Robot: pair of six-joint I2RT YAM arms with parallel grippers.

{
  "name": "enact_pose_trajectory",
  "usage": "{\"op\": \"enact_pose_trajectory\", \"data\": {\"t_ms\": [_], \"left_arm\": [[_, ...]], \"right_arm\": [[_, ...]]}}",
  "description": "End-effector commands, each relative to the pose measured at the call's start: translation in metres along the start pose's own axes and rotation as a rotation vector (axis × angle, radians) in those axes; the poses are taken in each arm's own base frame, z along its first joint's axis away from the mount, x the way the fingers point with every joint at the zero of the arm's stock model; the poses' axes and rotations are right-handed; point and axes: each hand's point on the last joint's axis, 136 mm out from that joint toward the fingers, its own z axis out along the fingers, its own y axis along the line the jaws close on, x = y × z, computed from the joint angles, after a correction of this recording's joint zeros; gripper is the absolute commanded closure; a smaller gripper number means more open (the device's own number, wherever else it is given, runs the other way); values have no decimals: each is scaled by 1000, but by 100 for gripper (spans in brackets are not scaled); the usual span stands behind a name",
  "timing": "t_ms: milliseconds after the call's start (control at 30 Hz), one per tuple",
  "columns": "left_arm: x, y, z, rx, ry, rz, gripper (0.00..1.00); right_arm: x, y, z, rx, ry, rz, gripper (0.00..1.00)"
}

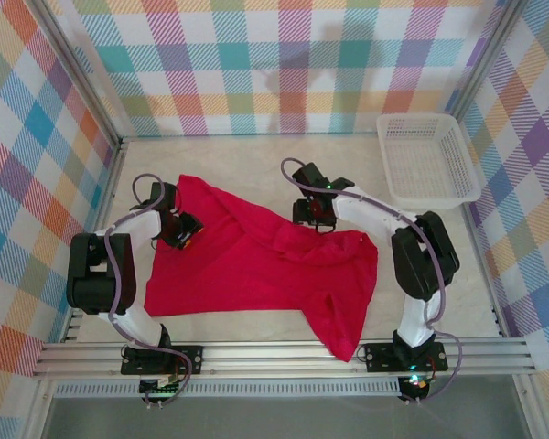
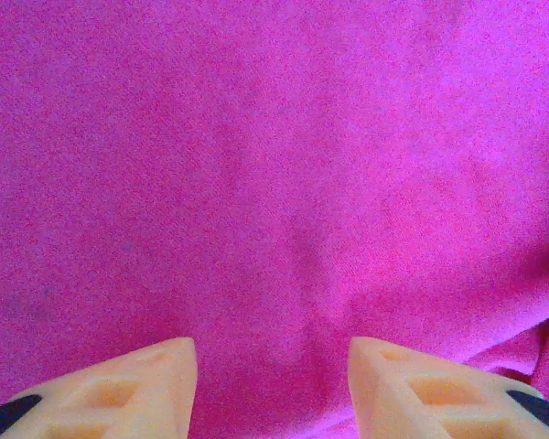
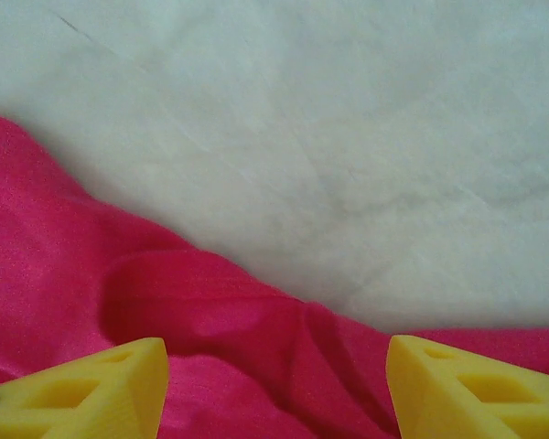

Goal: Fold the inside-out t-shirt

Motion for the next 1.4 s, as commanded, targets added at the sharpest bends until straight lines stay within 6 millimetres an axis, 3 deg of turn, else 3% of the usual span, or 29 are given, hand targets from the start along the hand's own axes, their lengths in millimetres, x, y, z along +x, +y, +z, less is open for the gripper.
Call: {"op": "enact_pose_trajectory", "data": {"t_ms": [0,167,400,700,767,900,967,1133,1367], "left_arm": [[0,2,-2,4,-8,2,52],[1,3,0,3,-4,1,53],[2,5,3,-1,3,-2,53],[2,5,2,-2,5,1,53],[2,4,1,-2,5,3,53],[2,4,0,-3,4,7,53],[2,4,0,-4,3,6,53],[3,5,1,-3,7,6,53],[4,10,-1,-20,-2,8,53]], "right_arm": [[17,-1,3,-5,75,-53,36],[32,19,12,-124,122,-47,38],[26,48,2,-269,90,-32,35],[29,68,34,-290,148,-24,38],[25,72,37,-290,148,-28,48],[12,73,24,-284,114,-37,88],[-2,67,11,-240,63,-51,100],[-56,47,-19,-103,-87,-83,100],[-178,18,-36,124,-343,-164,100]]}}
